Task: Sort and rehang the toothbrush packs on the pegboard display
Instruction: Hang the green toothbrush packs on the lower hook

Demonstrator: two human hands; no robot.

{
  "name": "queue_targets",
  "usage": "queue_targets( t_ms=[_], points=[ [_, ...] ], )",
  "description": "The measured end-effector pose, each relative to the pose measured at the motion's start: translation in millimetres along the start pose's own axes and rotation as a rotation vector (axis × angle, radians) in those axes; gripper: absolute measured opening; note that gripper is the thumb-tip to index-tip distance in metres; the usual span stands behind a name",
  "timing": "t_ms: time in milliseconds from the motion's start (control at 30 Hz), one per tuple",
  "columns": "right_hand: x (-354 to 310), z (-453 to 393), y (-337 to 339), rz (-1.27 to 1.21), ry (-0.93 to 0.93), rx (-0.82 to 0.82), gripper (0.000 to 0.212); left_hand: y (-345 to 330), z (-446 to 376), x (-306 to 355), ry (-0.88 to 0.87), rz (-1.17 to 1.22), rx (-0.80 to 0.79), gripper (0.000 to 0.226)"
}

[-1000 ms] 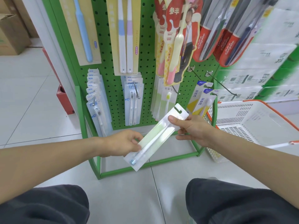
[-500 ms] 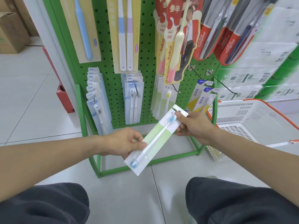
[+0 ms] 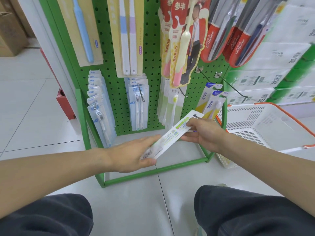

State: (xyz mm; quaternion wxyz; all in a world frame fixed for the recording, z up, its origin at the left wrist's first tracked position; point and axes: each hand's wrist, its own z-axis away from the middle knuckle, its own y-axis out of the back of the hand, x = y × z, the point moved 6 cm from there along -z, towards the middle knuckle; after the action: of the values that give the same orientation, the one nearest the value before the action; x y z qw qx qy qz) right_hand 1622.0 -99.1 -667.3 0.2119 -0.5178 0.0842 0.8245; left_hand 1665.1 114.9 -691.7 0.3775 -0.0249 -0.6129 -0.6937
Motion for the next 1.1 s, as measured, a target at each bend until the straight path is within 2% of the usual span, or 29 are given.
queue_targets(
  t_ms=[67, 133, 233, 300, 333, 467, 600, 667, 767, 933, 1033, 1100],
  points=[
    [-4, 1, 2, 0.012, 0.043, 0.020, 0.008, -1, -2, -7, 0.073, 0.139, -0.021, 0.075],
    [-9, 5, 2, 0.047, 0.105, 0.034, 0.013, 1, -4, -6, 0.086, 0.196, -0.026, 0.069],
    [-18, 11, -2, 0.080, 0.203, 0.051, 0.031, 2, -8, 7, 0.029, 0.072, 0.005, 0.071],
    [-24, 17, -8, 0.064, 0.246, 0.039, 0.047, 6, -15, 19, 0.006, 0.034, 0.107, 0.076],
    [-27, 21, -13, 0.064, 0.260, 0.028, 0.052, 8, -19, 24, 0.001, 0.044, 0.162, 0.070],
    [-34, 35, -23, 0.152, 0.286, 0.002, 0.050, 19, -36, 34, 0.021, 0.088, 0.303, 0.010],
    [-34, 32, -15, 0.164, 0.307, 0.037, 0.053, 17, -48, 31, 0.102, 0.128, 0.283, 0.016],
    [-35, 28, -8, 0.182, 0.340, 0.091, 0.049, 11, -52, 27, 0.105, 0.177, 0.227, 0.012],
    [-35, 23, -2, 0.220, 0.383, 0.138, 0.048, 3, -57, 18, 0.102, 0.230, 0.178, 0.018],
    [-39, 18, 0, 0.258, 0.469, 0.194, 0.047, 7, -62, 15, 0.122, 0.285, 0.223, 0.021],
    [-44, 17, 0, 0.291, 0.520, 0.233, 0.048, 7, -66, 15, 0.134, 0.344, 0.226, 0.006],
    [-47, 15, 1, 0.291, 0.535, 0.264, 0.051, 6, -68, 14, 0.156, 0.405, 0.219, 0.012]
  ],
)
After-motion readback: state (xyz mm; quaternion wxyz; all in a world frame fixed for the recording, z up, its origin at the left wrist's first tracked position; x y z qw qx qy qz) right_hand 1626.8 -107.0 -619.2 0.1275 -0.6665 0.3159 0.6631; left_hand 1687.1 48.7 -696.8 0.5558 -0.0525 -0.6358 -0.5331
